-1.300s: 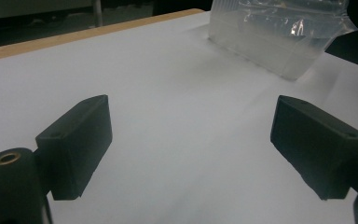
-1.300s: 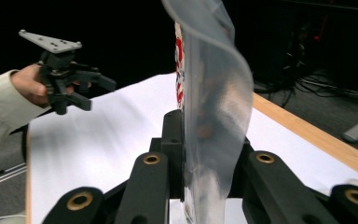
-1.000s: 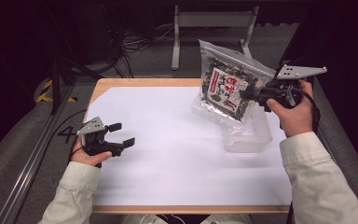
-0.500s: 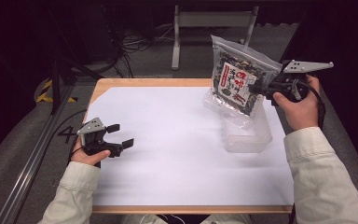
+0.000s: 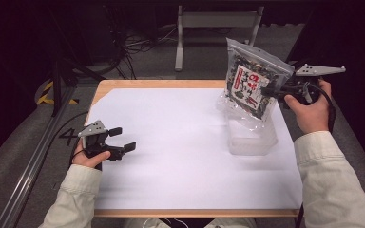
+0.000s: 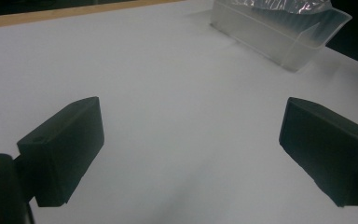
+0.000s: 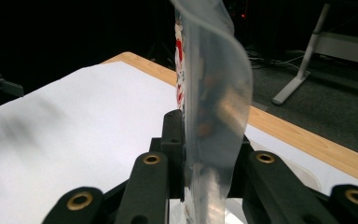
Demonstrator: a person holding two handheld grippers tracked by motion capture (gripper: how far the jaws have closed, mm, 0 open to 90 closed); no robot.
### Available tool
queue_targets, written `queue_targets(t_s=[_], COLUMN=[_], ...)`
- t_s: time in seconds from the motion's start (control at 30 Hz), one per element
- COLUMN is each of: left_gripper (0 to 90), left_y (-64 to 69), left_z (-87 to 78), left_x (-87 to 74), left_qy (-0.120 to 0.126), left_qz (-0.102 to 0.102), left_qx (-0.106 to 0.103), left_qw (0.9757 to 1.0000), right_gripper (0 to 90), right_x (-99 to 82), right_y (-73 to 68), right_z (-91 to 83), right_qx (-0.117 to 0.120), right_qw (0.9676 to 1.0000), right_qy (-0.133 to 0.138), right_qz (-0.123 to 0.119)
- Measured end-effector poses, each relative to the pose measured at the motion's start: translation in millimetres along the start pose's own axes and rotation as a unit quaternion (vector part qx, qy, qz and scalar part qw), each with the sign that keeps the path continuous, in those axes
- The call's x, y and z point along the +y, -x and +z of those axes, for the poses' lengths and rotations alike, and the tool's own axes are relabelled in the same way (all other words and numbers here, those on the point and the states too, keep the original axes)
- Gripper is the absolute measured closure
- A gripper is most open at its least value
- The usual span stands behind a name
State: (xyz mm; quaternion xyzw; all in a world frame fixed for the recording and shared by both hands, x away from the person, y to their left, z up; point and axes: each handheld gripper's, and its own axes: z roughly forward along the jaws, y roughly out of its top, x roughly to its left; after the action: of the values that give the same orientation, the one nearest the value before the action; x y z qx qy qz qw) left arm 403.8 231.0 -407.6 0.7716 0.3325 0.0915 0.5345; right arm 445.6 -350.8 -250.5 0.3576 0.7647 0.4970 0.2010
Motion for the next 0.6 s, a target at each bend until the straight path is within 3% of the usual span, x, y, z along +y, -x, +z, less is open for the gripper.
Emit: queue_targets(t_s=[0.6], left_gripper=[8.2], left_y=[1.7], left_z=[1.0], left_x=[0.1], left_qy=[-0.005], left_qz=[0.005], left_qx=[0.002], left_qw=[1.0], right_gripper=[76.6], right_x=[-15.2], right_y=[11.6], right_z=[0.4], right_qx=[-0.024], right_qw=[0.9993], right_qy=[-0.015], right_qz=[0.026])
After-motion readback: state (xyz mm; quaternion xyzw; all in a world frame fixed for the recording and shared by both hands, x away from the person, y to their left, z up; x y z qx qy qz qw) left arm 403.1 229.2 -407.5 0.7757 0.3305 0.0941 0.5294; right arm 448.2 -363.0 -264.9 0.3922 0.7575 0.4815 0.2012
